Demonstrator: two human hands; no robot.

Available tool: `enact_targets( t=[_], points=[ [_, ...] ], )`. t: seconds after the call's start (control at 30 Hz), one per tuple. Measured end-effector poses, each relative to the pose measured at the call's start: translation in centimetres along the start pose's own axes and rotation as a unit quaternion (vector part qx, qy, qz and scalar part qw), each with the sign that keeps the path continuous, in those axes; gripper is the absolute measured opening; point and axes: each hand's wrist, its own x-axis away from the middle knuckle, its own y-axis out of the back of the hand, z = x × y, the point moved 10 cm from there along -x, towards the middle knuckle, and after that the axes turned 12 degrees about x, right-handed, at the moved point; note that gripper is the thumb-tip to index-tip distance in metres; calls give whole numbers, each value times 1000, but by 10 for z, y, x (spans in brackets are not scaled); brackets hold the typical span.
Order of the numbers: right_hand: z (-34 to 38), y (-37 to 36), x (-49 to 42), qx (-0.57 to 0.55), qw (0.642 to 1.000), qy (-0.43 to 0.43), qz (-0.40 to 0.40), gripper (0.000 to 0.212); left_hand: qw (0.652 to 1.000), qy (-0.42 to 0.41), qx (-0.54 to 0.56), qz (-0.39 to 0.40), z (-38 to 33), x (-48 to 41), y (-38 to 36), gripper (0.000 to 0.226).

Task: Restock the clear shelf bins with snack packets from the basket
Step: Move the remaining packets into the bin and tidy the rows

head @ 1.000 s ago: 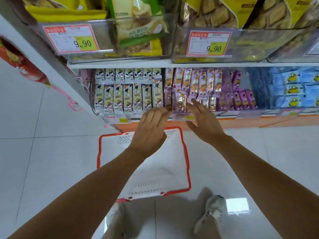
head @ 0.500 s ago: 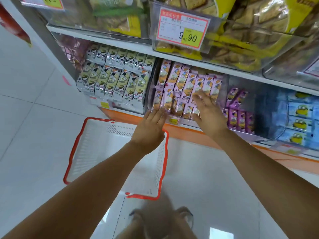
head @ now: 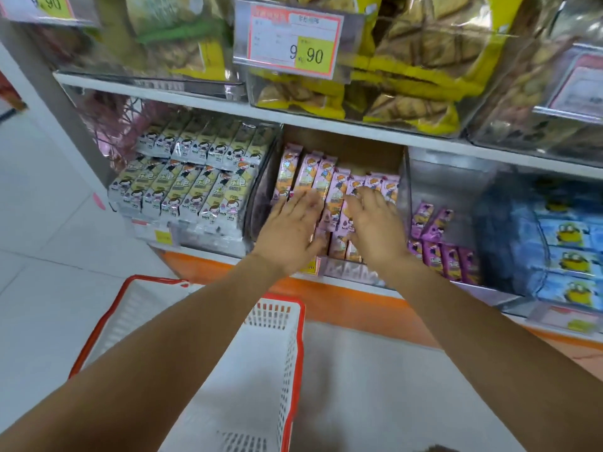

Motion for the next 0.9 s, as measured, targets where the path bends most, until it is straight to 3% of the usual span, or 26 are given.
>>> enact_targets(
  t=[0.13,0.33,0.57,0.7,0.9],
  points=[
    [0,-2,-4,37,999,-2,-30,66,1000,1,-19,-8,4,-9,-6,62],
    [-4,0,-13,32,998,-14,-60,75,1000,4,-19,-20,8,-2,-15,60],
    [-1,9,-7,-17,996,-13,-88,68,998,1,-14,-55,10,11,-8,86],
    [14,3,-14,-6,997,20,-76,72,998,8,-22,-66,12,13,-8,87],
    [13,7,-29,-21,994,-6,-109,69,997,16,-21,-75,15,11,-10,87]
  ],
)
